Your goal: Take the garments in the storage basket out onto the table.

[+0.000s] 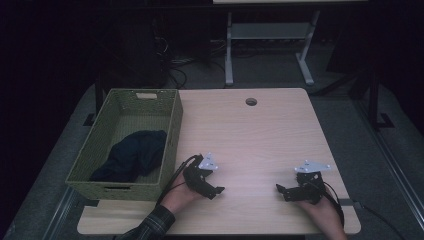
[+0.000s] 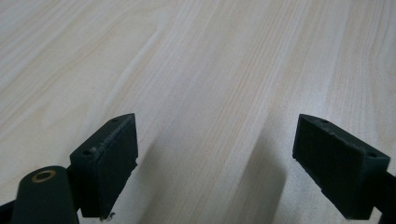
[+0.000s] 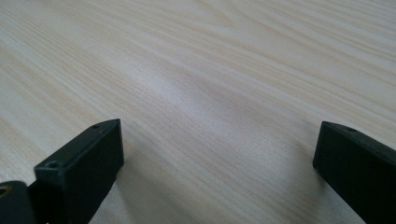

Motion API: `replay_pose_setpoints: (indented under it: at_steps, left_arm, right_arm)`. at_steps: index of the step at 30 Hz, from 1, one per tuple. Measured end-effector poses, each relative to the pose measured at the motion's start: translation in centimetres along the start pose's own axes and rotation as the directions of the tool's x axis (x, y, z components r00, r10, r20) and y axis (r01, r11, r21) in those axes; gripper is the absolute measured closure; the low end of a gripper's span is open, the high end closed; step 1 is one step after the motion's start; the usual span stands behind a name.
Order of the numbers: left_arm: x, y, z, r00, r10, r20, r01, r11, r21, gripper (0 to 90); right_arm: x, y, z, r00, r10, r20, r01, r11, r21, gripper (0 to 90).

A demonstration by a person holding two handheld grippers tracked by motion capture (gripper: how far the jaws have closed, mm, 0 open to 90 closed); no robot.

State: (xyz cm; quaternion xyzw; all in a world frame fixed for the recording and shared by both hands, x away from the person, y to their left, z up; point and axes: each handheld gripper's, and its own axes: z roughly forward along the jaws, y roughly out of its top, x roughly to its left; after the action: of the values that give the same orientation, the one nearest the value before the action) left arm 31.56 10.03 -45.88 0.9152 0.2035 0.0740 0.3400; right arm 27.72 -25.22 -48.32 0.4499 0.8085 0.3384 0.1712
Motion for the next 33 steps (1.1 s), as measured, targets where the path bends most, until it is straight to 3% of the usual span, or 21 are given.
replay_pose_setpoints:
  at_steps: [20,33]
  left_arm:
    - [0.1,1.0,-1.0,0.9999,0.004,-0.011,-0.004,0.9999,0.015,13.8]
    - [0.2,1.7,-1.9,0.9997,-0.005,0.024,0.005,1.0,0.005,13.8]
  right_arm:
    - [0.0,0.0,0.0,1.0,0.0,0.0,0.0,1.0,0.0,1.4]
    - [0.0,0.0,0.0,1.0,0.0,-0.001,0.0,1.0,0.0,1.4]
